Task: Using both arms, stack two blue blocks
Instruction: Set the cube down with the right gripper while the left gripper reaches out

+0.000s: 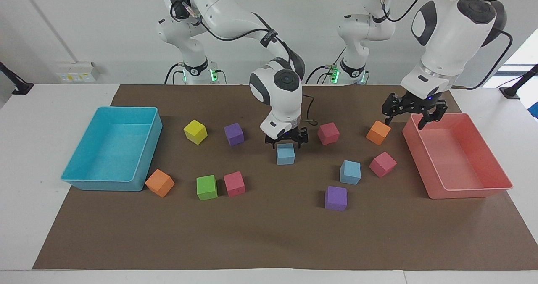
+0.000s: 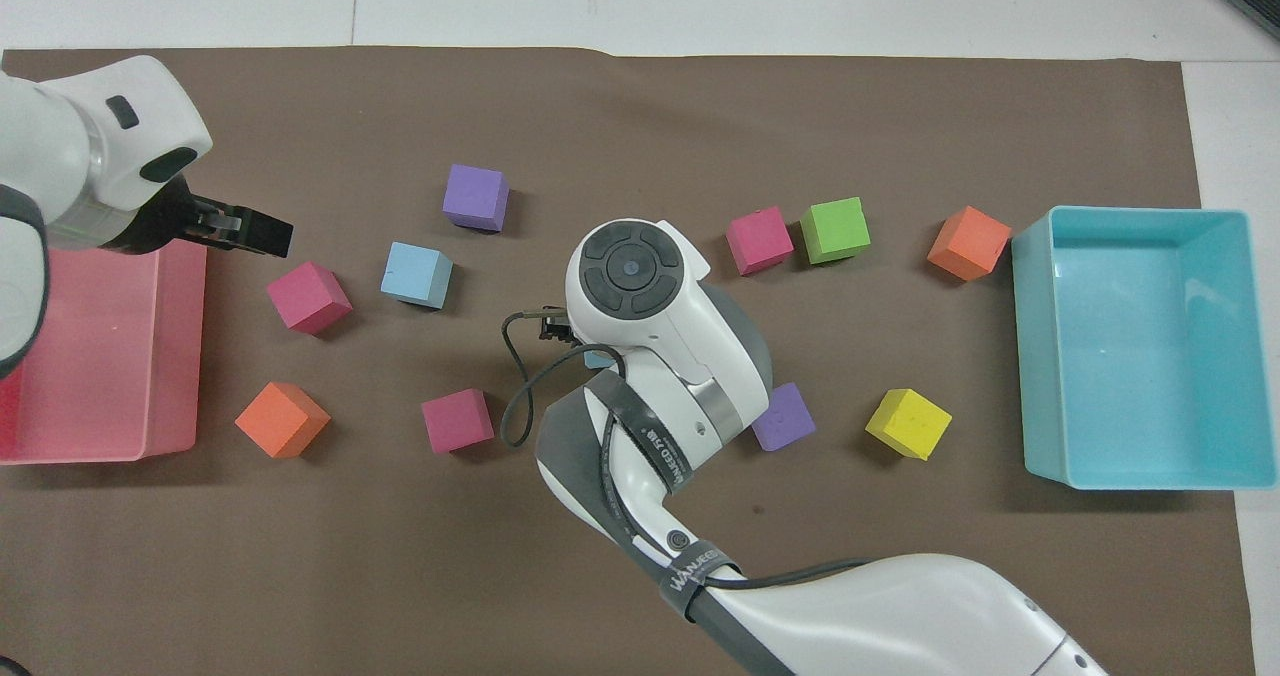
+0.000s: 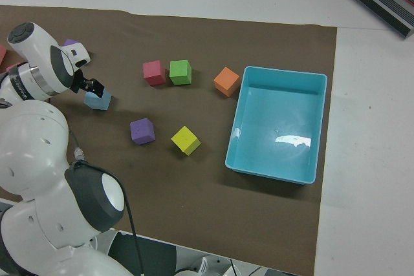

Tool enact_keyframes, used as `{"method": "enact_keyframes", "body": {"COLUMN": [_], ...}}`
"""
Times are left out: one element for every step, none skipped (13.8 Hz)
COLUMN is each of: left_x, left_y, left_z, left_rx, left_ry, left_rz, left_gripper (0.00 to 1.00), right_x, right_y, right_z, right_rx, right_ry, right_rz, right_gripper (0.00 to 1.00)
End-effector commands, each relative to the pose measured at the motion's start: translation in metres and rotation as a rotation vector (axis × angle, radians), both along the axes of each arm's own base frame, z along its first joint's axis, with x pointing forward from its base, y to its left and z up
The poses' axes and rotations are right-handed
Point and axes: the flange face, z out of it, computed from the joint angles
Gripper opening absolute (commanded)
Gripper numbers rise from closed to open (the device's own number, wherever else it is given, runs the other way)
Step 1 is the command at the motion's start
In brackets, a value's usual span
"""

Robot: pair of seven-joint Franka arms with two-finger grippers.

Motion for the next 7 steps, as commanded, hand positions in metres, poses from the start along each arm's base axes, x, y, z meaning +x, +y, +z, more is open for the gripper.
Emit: {"method": "enact_keyframes", "body": {"left_x": [-0.003,-0.001,0.002,0.005,0.009,0.008,0.005], "left_y": [-0.016,-0.021,-0.026,-0.031,-0.038,-0.051,-0.052], "left_z": [-0.035,-0.047,-0.06,-0.075,-0.095,-0.113,-0.127], "left_rx": [0.006,0.005,0.006,0.006,0.007,0.005,0.003], "left_ry": [-0.024,-0.027,-0.021,-0.018,-0.015,-0.018,-0.025], "left_rz": [-0.033,-0.041,-0.048,-0.053,-0.064,-0.078,-0.075], "left_gripper": [1.0,1.0,1.0,1.0,1.0,1.0,1.0], "right_x": [0.001,0.005,0.005,0.008,0.015,0.024,0.029], "right_y": [-0.022,-0.038,-0.049,-0.062,-0.077,-0.094,-0.104], "right_z": [0.019,0.031,0.041,0.053,0.057,0.059,0.058], "right_rx": [0.02,0.026,0.036,0.073,0.104,0.128,0.16], "right_ry": [0.003,-0.008,-0.007,0.008,0.023,0.031,0.043], "right_rz": [-0.049,-0.066,-0.08,-0.093,-0.086,-0.086,-0.093], "right_gripper": [1.0,1.0,1.0,1.0,1.0,1.0,1.0]}}
